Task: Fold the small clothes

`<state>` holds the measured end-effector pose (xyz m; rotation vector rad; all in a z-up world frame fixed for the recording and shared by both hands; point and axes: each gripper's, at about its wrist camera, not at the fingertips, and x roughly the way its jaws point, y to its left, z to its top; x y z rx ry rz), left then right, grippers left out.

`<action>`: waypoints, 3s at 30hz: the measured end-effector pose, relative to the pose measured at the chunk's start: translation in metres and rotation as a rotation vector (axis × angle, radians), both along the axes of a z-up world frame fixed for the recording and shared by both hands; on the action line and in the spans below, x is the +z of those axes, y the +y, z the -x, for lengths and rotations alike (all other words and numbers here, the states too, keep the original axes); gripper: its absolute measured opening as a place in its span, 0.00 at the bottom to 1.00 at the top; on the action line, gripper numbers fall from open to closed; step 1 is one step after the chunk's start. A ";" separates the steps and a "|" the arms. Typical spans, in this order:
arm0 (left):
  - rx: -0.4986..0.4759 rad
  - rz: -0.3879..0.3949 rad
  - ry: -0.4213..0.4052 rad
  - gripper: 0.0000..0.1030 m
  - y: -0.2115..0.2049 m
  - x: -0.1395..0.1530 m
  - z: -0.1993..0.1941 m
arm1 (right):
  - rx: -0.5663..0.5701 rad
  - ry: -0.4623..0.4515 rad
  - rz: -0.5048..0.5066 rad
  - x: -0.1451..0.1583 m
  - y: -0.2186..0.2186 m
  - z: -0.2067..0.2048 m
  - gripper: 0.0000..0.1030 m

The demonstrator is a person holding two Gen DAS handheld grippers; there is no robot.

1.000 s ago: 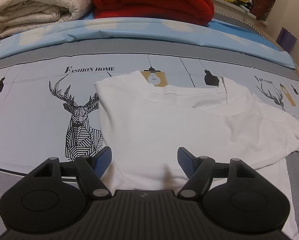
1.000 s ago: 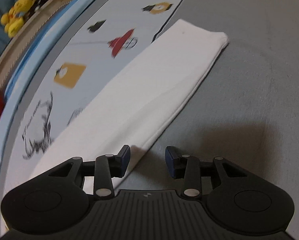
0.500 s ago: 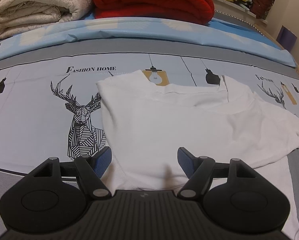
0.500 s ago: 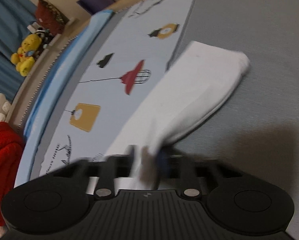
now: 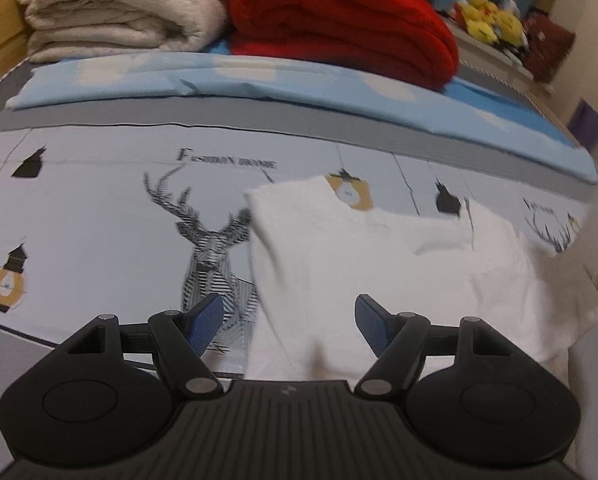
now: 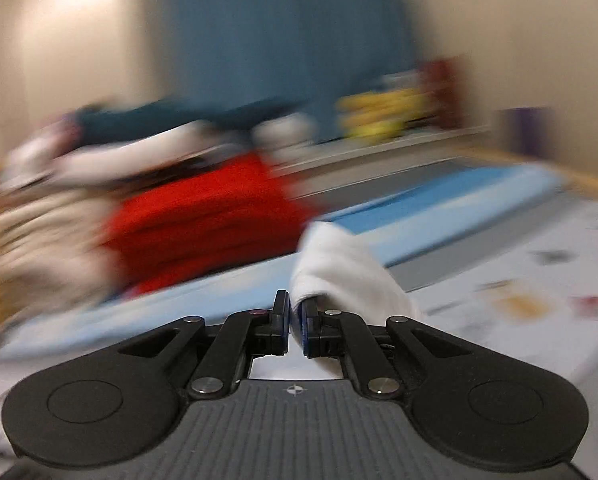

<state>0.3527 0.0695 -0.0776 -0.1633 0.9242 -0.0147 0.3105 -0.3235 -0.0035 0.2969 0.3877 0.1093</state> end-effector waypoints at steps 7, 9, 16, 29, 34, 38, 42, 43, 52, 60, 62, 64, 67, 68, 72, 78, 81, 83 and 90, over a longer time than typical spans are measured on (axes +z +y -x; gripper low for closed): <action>0.068 0.034 -0.003 0.75 0.022 0.006 0.001 | 0.241 0.408 -0.175 -0.028 0.077 0.004 0.14; 0.079 0.039 -0.004 0.75 0.023 0.007 0.000 | 0.136 0.435 -0.225 -0.027 0.062 0.002 0.19; 0.048 0.048 0.017 0.72 0.002 -0.006 -0.004 | -0.031 0.555 -0.219 -0.072 0.036 -0.010 0.23; -0.152 -0.015 0.052 0.73 -0.116 -0.058 -0.025 | -0.102 0.828 -0.329 -0.144 0.033 -0.026 0.21; -0.058 -0.167 0.086 0.66 -0.119 -0.084 -0.029 | -0.101 0.837 -0.330 -0.145 0.034 -0.028 0.19; 0.393 0.004 0.096 0.67 -0.048 -0.066 -0.012 | -0.112 0.842 -0.335 -0.145 0.034 -0.032 0.14; 0.519 0.267 0.131 0.60 -0.007 -0.078 0.000 | -0.125 0.848 -0.339 -0.144 0.033 -0.030 0.14; 0.518 0.303 0.134 0.60 -0.001 -0.080 -0.002 | -0.129 0.849 -0.339 -0.143 0.033 -0.030 0.14; 0.560 0.290 0.157 0.07 0.019 -0.075 -0.013 | -0.141 0.837 -0.326 -0.137 0.038 -0.028 0.17; 0.176 0.465 -0.331 0.06 0.001 0.022 -0.004 | -0.190 0.800 -0.363 -0.130 0.025 -0.026 0.18; 0.223 0.480 -0.409 0.06 0.012 0.032 0.011 | -0.220 0.743 -0.387 -0.123 0.019 -0.022 0.18; 0.330 0.484 -0.333 0.07 0.024 0.015 0.018 | -0.260 0.693 -0.365 -0.115 0.014 -0.020 0.18; 0.481 0.412 -0.007 0.16 0.040 -0.037 0.009 | -0.355 0.698 -0.322 -0.116 0.004 -0.019 0.18; 0.513 0.385 0.111 0.16 0.046 -0.055 0.004 | -0.391 0.716 -0.322 -0.119 -0.002 -0.019 0.18; 0.614 0.359 0.213 0.24 0.068 -0.073 0.008 | -0.478 0.708 -0.301 -0.118 -0.017 -0.017 0.18; 0.531 0.238 0.089 0.39 0.049 -0.042 -0.002 | -0.569 0.612 -0.192 -0.102 -0.023 -0.012 0.21; 0.450 0.233 0.092 0.39 0.034 -0.036 -0.003 | -0.504 0.518 -0.205 -0.089 -0.015 -0.008 0.21; 0.396 0.233 0.102 0.41 0.024 -0.033 -0.007 | -0.394 0.498 -0.194 -0.089 -0.006 -0.015 0.24; 0.325 0.230 0.105 0.42 0.011 -0.032 -0.008 | -0.442 0.775 -0.277 -0.128 -0.016 -0.012 0.29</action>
